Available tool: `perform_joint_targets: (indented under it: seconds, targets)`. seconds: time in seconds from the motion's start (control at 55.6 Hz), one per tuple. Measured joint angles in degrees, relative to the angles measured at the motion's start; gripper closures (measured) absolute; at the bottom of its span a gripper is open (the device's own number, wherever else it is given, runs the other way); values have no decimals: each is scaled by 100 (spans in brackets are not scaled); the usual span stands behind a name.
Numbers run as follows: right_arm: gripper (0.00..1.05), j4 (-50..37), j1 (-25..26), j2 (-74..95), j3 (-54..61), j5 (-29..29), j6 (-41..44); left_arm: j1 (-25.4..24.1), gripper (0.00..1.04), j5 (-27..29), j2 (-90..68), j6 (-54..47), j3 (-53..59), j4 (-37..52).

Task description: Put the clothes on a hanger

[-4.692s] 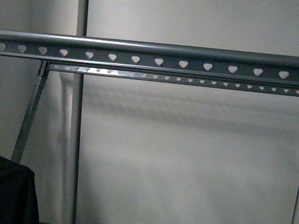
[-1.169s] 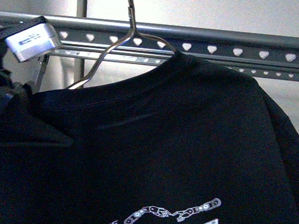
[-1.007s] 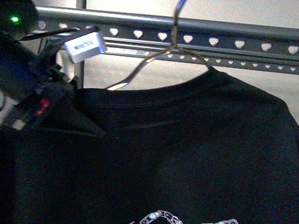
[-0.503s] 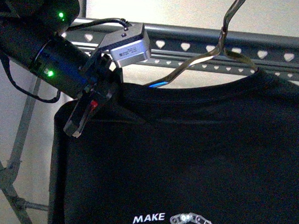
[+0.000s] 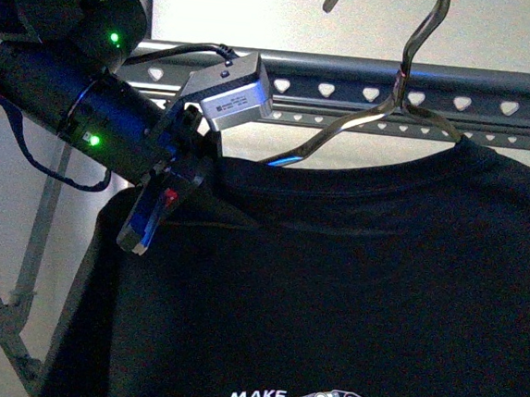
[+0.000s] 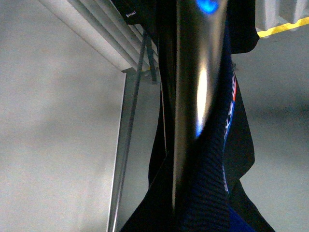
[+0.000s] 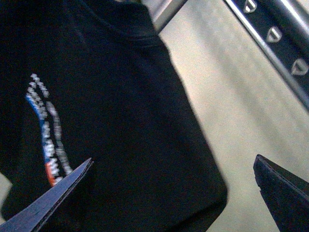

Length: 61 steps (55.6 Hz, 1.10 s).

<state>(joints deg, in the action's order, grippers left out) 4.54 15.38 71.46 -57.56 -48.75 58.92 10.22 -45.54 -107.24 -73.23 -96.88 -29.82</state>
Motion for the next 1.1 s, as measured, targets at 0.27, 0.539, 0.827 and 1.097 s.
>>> perform_joint_targets:
  seconds: [0.27, 0.539, 0.827, 1.097]
  targets:
    - [7, 59, -887, 1259, -1506, 1040, 339, -4, 99, -2, 0, 0, 0, 0]
    - [43, -184, -1204, 2218, -1845, 1731, 96, -4, 99, 59, 0, 0, 0, 0]
    - [90, -463, -968, 2120, -1360, 1049, -304, -17, 96, 61, -2, -11, -11, 20]
    - [102, 284, 61, 1281, -85, 638, -699, -9, 41, -111, 0, -4, -22, 31]
